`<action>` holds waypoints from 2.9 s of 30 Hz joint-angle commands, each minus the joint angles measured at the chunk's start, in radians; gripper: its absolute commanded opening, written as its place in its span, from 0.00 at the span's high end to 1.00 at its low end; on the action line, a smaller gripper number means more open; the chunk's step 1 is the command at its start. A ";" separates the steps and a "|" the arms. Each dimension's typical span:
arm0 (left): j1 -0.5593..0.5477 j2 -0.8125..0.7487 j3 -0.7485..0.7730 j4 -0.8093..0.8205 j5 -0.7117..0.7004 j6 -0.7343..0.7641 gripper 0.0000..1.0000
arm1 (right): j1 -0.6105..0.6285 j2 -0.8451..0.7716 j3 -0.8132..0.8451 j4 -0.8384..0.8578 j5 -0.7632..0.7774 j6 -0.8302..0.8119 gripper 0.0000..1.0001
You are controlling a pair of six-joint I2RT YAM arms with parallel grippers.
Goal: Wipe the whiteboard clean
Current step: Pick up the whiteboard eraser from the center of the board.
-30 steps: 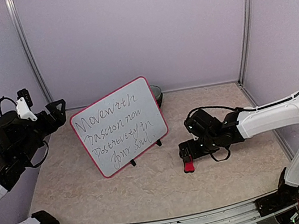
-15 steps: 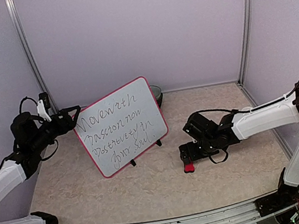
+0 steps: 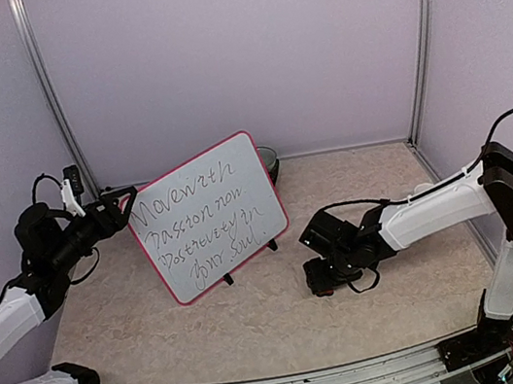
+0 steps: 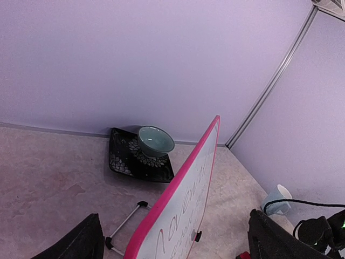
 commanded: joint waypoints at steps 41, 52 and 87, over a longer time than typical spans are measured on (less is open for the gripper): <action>-0.058 -0.068 -0.014 -0.023 -0.083 0.014 0.11 | 0.043 0.064 0.107 -0.119 0.107 -0.054 0.51; -0.058 -0.064 -0.014 -0.020 -0.086 0.015 0.11 | 0.025 0.036 0.090 -0.098 0.079 -0.062 0.52; -0.010 -0.091 0.166 -0.345 -0.103 0.023 0.13 | 0.025 -0.052 0.284 0.157 0.001 -0.520 0.72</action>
